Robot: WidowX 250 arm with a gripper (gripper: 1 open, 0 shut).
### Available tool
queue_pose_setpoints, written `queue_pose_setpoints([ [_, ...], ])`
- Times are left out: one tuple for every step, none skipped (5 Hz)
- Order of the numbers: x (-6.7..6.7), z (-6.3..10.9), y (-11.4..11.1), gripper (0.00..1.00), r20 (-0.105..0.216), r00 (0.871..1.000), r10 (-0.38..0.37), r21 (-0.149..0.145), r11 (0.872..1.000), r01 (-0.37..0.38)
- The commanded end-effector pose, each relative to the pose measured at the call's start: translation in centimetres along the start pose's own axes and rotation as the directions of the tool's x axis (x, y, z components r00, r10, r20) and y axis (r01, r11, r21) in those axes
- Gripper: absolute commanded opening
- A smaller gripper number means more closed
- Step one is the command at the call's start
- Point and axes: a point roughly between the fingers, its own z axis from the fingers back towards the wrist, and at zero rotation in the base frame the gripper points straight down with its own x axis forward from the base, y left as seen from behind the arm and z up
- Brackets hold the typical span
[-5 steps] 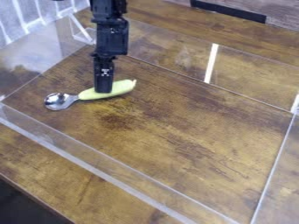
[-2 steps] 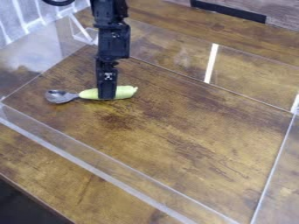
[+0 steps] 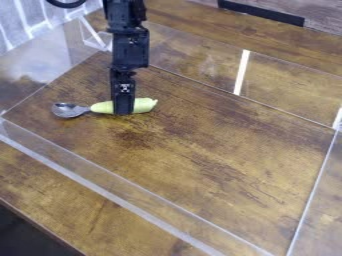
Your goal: Move the green spoon to the left
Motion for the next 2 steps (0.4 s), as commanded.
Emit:
queue_pose_setpoints([
  [0.9, 2.3, -0.2, 1.00, 0.030, 1.000, -0.008, 0.067, 0.998, 0.005],
  [2.0, 3.4, -0.3, 1.00, 0.041, 0.999, -0.009, 0.102, 0.995, 0.005],
])
